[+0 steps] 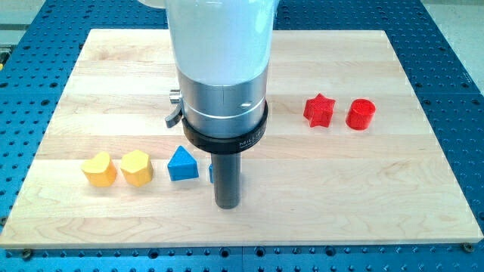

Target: Slide the red star into the left side of the red circle

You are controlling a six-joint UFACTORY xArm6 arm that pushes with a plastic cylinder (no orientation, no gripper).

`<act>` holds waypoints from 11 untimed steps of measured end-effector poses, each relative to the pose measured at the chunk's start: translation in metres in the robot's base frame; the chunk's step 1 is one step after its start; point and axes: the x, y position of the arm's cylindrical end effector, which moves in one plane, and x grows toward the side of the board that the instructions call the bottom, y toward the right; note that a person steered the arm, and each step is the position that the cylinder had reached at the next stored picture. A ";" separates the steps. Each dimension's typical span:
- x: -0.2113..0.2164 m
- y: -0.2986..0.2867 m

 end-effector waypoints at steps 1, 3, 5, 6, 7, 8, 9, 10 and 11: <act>-0.021 0.021; -0.028 0.064; -0.128 0.084; -0.182 0.132; -0.187 0.162; -0.159 0.183; -0.119 0.157; -0.142 0.176; -0.159 0.215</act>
